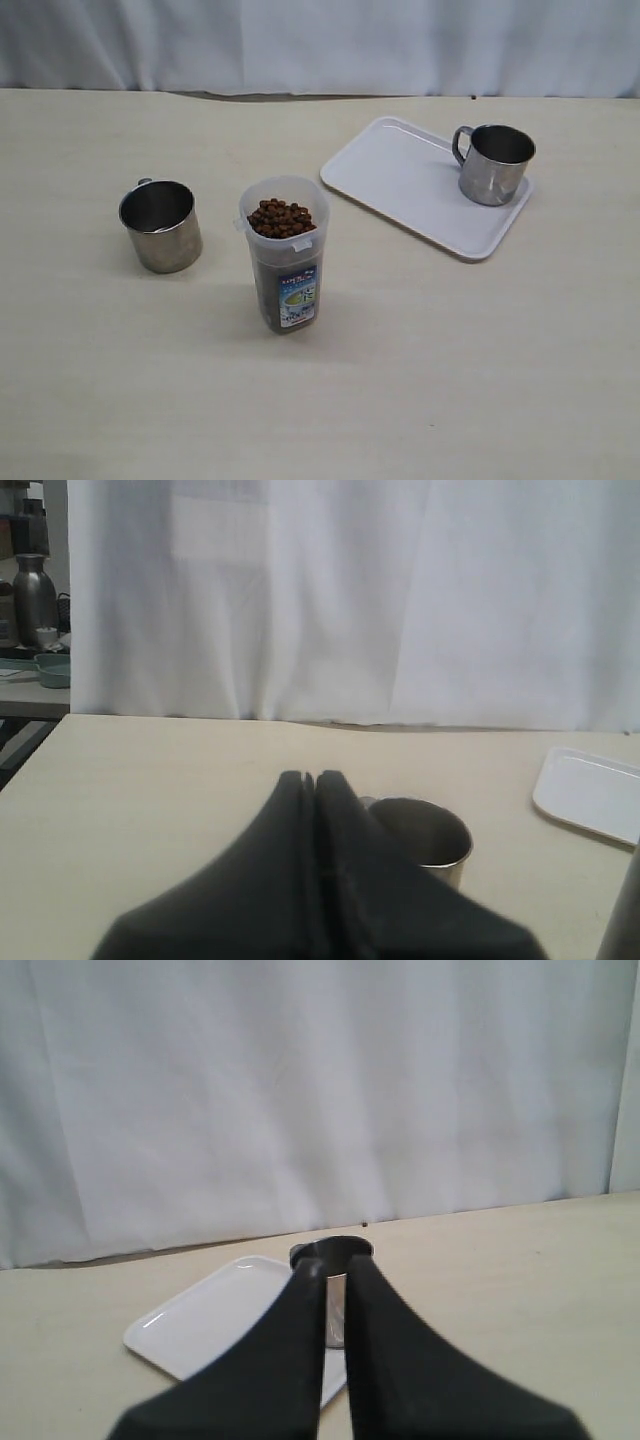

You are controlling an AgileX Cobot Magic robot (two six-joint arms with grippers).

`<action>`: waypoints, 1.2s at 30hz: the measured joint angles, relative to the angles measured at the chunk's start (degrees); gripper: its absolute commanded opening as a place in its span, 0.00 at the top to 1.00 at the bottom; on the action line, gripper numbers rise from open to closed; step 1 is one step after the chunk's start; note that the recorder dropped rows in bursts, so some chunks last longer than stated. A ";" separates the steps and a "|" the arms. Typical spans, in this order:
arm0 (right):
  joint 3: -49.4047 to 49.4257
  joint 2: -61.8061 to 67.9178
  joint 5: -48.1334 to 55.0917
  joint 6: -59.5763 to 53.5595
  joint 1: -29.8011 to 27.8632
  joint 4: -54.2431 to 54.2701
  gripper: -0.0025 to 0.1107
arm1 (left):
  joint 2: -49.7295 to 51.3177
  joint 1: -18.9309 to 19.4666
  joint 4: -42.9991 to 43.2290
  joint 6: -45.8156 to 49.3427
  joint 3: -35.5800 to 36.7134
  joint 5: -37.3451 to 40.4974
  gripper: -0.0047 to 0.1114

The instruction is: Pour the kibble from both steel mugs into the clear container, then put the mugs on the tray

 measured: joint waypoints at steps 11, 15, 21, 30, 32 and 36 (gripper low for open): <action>0.00 0.00 0.09 0.00 0.00 0.00 0.93 | 0.00 0.00 0.00 0.00 0.00 0.00 0.96; 0.00 0.00 0.09 0.00 0.00 0.00 0.93 | 0.00 0.00 0.00 0.00 0.00 0.00 0.96; 0.00 0.00 0.09 0.00 0.00 0.00 0.93 | 0.00 0.00 0.19 0.11 0.00 -0.15 0.96; 0.00 0.00 0.09 0.00 0.00 0.00 0.93 | 0.00 0.00 2.78 1.33 0.00 -13.57 0.96; 0.00 0.00 0.09 0.00 0.00 0.00 0.93 | 0.00 0.00 2.78 -0.54 0.00 -15.84 0.96; 0.00 0.00 0.09 0.00 0.00 0.00 0.93 | 0.00 0.00 2.68 -3.16 0.00 -17.66 0.96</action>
